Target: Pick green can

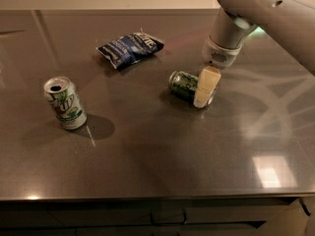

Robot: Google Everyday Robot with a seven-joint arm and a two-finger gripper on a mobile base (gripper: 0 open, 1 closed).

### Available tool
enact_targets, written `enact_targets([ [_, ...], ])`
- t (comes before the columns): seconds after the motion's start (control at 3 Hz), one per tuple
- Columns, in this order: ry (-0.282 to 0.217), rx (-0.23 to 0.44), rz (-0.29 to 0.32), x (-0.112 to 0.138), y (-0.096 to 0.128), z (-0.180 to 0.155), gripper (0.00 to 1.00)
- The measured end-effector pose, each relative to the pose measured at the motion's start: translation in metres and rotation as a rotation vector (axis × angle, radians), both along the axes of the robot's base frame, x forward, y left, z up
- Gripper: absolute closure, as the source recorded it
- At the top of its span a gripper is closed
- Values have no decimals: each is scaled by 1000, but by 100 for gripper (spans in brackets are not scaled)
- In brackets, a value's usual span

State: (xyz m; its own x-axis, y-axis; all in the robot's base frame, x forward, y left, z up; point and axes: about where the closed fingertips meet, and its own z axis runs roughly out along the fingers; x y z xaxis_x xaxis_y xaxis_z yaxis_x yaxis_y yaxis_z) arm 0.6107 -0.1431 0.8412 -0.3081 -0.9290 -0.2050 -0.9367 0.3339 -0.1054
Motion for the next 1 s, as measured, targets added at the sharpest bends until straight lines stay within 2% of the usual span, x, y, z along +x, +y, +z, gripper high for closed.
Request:
enact_targets([
  [0.33, 17, -6, -31, -3, 3, -6, 15],
  [1.0, 17, -10, -39, -14, 11, -3, 61],
])
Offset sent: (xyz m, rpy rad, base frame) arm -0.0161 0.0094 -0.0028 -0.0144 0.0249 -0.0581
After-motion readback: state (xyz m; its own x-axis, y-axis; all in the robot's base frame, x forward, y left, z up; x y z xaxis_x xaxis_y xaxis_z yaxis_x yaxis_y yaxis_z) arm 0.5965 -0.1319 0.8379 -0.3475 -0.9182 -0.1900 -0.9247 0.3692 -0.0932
